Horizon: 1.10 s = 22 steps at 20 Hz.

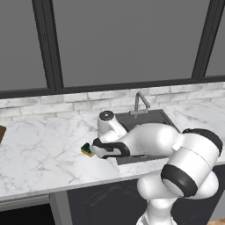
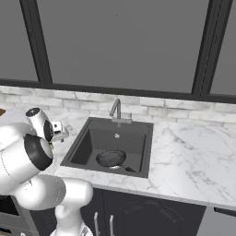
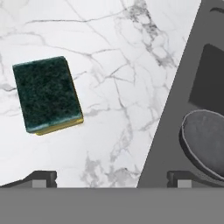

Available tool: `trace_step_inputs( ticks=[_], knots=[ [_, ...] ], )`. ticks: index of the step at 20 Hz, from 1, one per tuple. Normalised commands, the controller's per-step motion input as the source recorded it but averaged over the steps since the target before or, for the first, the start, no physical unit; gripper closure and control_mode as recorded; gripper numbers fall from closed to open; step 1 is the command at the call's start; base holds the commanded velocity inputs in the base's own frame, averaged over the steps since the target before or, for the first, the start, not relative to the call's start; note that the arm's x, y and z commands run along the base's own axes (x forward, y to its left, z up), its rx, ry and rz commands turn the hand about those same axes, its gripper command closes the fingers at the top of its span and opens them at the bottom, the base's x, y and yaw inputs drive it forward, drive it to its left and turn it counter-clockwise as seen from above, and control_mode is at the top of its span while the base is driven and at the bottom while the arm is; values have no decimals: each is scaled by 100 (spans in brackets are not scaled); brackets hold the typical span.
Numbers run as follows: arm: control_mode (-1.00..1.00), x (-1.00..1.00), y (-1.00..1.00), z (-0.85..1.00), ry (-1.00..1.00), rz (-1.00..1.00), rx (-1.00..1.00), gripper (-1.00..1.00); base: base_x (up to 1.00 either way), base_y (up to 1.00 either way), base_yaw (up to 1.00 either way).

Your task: Pick the pan and sponge and place them into the sink. Then turn on the water.

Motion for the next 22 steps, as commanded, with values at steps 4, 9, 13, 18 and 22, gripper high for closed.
trace_step_inputs(
  ticks=[4,9,13,18,22],
  knots=[
    [-100,17,29,-6,0,-9,1,-100,0,0,0],
    [-100,16,26,-2,0,-6,3,-100,0,0,0],
    [-100,9,24,0,0,-3,3,-100,0,0,0],
    [-100,7,21,-1,0,-1,5,-100,0,0,0],
    [-100,6,10,-12,0,1,7,-100,0,0,0]
  ],
)
